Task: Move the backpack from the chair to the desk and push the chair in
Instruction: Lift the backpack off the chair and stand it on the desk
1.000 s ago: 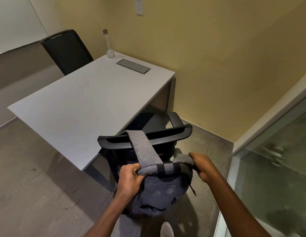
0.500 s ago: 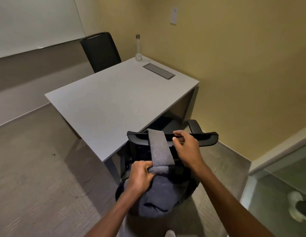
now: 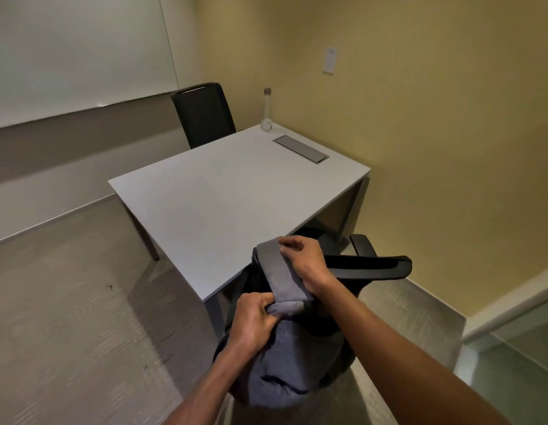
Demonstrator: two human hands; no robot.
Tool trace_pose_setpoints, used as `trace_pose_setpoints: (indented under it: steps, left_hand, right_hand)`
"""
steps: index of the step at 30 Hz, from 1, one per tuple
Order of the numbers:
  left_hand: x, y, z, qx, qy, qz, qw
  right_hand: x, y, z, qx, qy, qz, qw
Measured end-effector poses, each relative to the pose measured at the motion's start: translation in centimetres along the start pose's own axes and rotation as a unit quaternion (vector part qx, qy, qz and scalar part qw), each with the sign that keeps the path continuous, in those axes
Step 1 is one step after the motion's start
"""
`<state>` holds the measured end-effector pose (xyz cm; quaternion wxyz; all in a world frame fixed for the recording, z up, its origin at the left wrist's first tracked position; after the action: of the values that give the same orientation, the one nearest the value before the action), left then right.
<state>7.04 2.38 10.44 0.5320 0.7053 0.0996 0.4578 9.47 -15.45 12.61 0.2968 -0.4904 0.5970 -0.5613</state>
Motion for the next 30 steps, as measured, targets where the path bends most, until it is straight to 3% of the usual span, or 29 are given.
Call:
trace_pose_setpoints:
  steps: [4,16,21,24,30]
  left_hand:
    - [1.5,-0.9,-1.0,0.007,0.014,0.002,1.0]
    - [4.7,-3.6,-6.2,0.041,0.023,0.01,0.999]
    - [6.2,-4.1,-7.8,0.05,0.036,0.007,0.998]
    - [6.4,-4.3,-8.8,0.054,0.039,-0.005,0.998]
    - [4.9,-4.0,-10.5,0.067,0.025,0.017,0.997]
  right_hand:
    - [-2.7,-1.1,0.1,0.02,-0.043,-0.014,0.999]
    - [-8.8,0.6,-2.6,-0.027,-0.189,-0.124,0.974]
    - [-7.9,1.1,-5.2,-0.038,-0.206,-0.072,0.975]
    - [-5.5,0.6,-7.4,-0.021,-0.177,-0.005,0.984]
    - [2.4,3.8,-15.0,0.017,-0.029,-0.039,0.999]
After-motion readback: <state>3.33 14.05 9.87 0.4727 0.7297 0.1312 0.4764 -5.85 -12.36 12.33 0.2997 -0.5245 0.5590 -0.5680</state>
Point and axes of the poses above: each hand's wrist, its own z-axis towards the middle knuckle, its own x-axis out of the back of the hand, y = z × x, the point moved 7 cm from there along z, towards the middle knuckle, and after that the axes turned 10 degrees about -y, right-handed, at the moved point
